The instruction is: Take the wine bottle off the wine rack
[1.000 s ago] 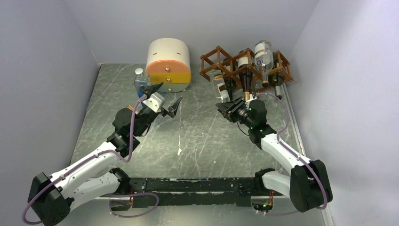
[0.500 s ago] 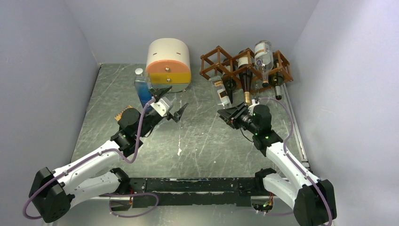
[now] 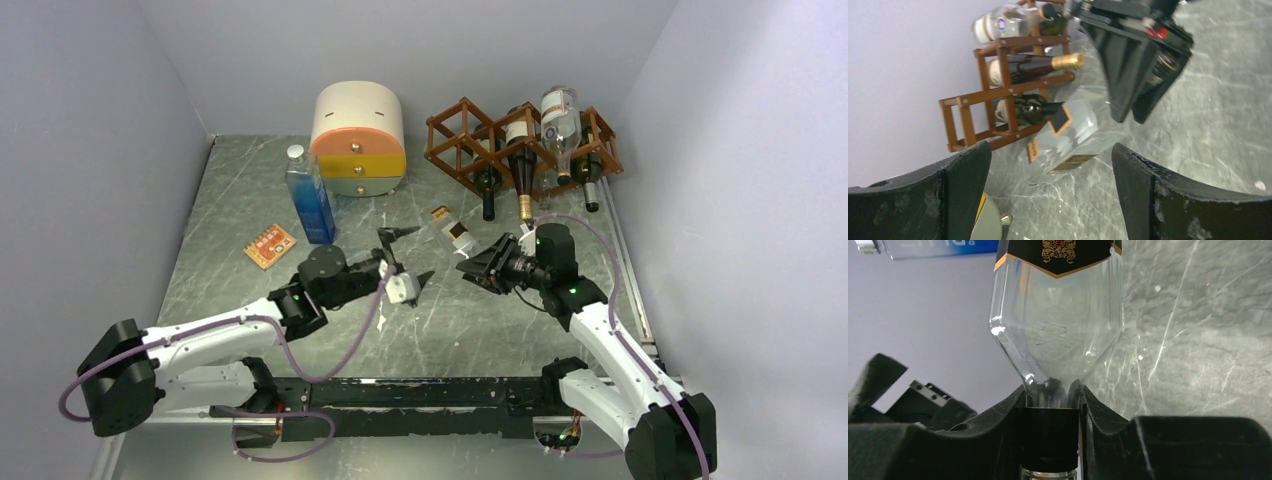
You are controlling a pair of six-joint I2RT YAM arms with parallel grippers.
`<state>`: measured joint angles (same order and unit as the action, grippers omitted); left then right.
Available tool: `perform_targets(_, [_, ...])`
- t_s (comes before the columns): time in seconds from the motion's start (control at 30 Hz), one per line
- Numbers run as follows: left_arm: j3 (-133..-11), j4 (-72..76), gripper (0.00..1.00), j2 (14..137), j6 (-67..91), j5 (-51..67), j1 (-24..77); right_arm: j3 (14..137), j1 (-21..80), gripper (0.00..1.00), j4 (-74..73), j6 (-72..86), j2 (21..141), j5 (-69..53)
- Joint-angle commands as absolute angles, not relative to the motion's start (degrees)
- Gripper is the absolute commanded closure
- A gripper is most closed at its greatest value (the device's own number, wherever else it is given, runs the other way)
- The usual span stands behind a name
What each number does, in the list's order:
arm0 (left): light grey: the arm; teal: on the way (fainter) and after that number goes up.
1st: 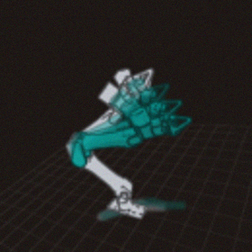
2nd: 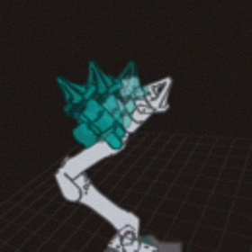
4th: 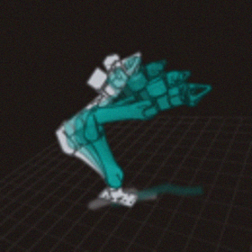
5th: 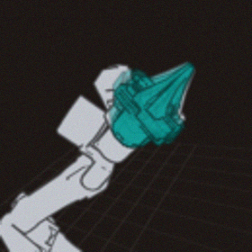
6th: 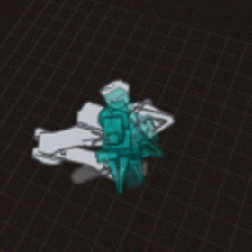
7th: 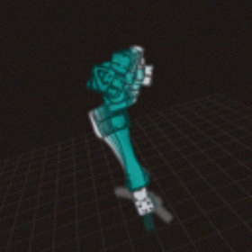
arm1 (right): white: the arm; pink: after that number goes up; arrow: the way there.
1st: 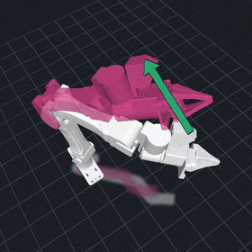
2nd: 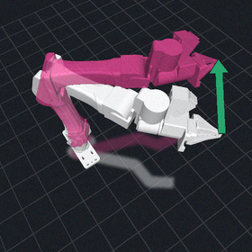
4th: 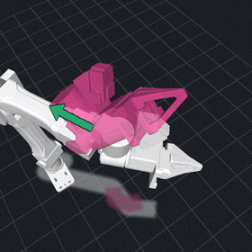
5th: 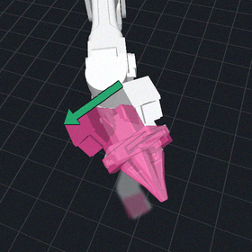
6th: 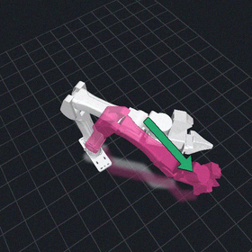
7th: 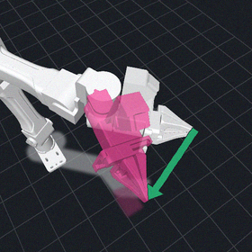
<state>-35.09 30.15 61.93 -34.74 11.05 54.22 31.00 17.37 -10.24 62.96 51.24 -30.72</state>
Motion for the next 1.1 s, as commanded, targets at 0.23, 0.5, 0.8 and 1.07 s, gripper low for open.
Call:
perform_targets(0.23, [-34.01,29.15,0.07,70.88,-49.75,-3.71,63.22,32.55,17.77,1.0,0.06,64.44,46.75,-41.06])
perform_targets(0.5, [-36.04,32.36,0.07,79.05,-53.73,-17.42,66.23,30.46,17.84,1.0,5.17,69.35,45.83,-43.35])
perform_targets(0.8, [-36.57,38.44,0.07,82.61,-57.78,-26.63,68.29,29.94,18.87,1.0,6.15,70.94,46.08,-44.58])
perform_targets(1.07, [-36.72,40.0,0.07,82.75,-57.52,-27.86,68.82,29.15,21.91,1.0,9.29,73.13,47.31,-43.88])
